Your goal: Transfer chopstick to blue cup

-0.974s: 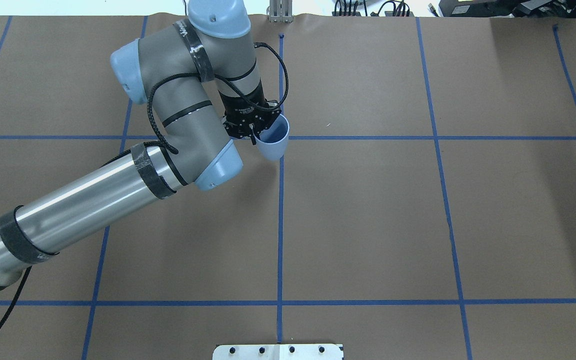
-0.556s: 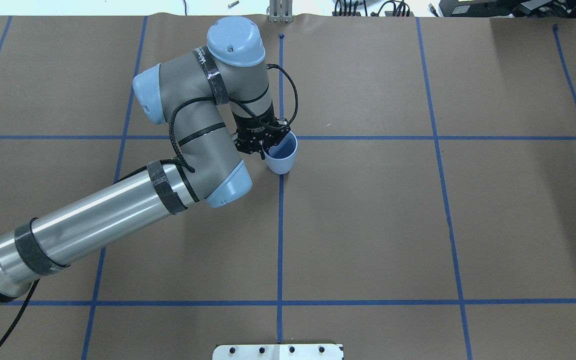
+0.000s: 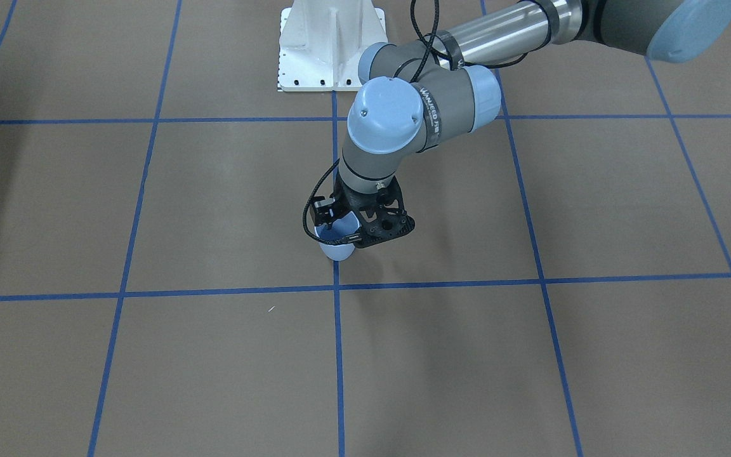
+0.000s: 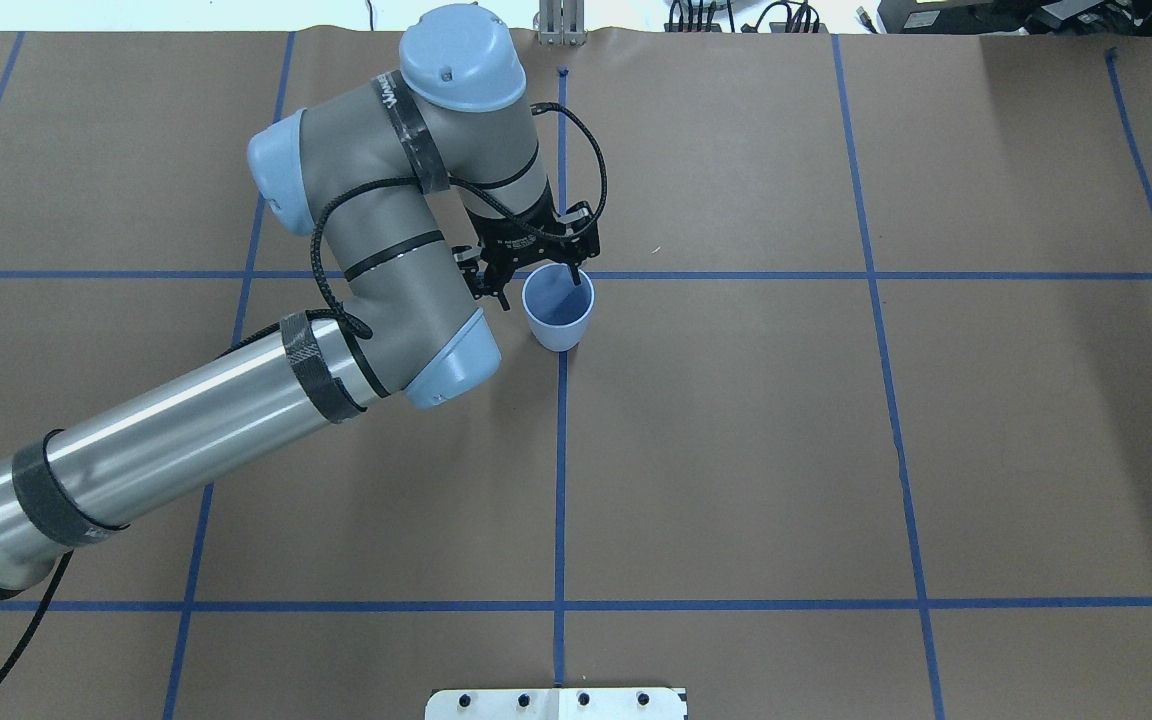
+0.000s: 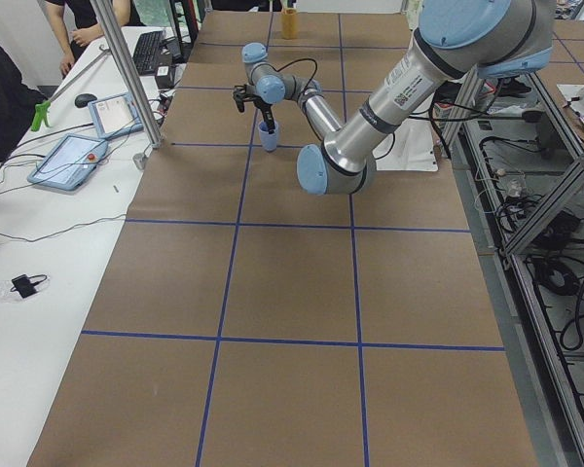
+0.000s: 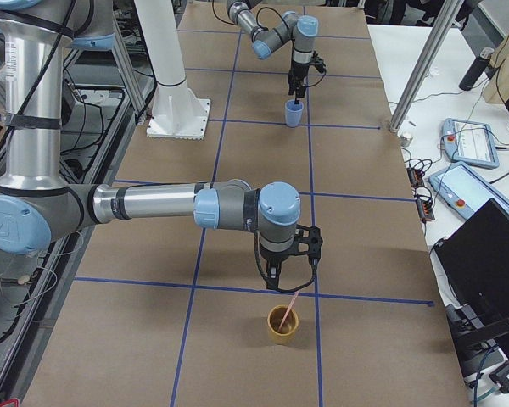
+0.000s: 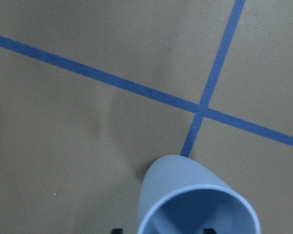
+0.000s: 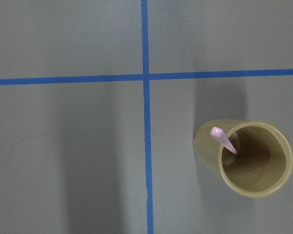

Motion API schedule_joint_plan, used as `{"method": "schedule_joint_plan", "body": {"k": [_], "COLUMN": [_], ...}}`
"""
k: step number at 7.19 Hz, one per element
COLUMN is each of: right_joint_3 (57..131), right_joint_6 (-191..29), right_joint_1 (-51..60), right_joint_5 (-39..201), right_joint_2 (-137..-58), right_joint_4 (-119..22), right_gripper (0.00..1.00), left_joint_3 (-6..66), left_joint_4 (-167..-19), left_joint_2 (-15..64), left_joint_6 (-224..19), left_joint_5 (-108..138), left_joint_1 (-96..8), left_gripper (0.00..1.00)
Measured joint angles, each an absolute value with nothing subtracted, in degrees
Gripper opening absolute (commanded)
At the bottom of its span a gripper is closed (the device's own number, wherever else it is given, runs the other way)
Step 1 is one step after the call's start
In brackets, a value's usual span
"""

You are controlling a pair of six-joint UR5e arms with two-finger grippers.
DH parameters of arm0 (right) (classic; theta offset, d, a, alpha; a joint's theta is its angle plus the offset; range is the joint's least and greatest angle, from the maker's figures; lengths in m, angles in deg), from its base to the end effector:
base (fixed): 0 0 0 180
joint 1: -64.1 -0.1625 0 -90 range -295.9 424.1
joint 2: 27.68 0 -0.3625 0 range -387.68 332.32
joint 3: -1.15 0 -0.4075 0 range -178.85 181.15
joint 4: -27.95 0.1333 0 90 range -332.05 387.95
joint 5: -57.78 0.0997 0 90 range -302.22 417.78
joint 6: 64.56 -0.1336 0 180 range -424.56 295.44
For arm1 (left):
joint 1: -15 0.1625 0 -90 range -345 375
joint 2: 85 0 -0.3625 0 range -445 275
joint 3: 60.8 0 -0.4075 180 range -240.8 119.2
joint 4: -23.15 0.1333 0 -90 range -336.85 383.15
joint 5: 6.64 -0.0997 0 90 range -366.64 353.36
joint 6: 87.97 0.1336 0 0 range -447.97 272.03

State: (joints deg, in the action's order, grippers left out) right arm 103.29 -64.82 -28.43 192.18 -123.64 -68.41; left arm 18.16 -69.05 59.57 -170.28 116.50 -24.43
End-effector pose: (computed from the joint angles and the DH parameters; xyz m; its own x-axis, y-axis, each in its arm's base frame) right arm 0.0604 -0.4647 0.5749 0.7135 0.0383 0.6996 -0.0474 0.9989 -0.0063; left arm 0.5337 -0.5169 0.0987 0.5650 -0.3195 -0.7607 0.1552 0.9467 -0.2824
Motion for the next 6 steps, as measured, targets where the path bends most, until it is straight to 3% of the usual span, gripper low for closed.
{"method": "schedule_joint_plan", "body": {"k": [3,6], "right_joint_3": [101.88,96.14], "right_joint_6": [-59.72,-39.89], "right_joint_1": [-30.21,-30.67], "right_joint_5": [191.11,190.32], "right_joint_2": [-122.58,-117.87], "right_joint_4": [-68.53,-68.19], "right_gripper": [1.0,1.0], "left_joint_3": [23.2,26.17], "left_joint_4": [-65.7,-65.45], "left_joint_2": [57.84,55.79], "left_joint_6": [-169.85,-169.77], "left_joint_5": [116.65,116.51], "left_joint_1": [-26.21,-26.52], "left_gripper": [0.98,0.99]}}
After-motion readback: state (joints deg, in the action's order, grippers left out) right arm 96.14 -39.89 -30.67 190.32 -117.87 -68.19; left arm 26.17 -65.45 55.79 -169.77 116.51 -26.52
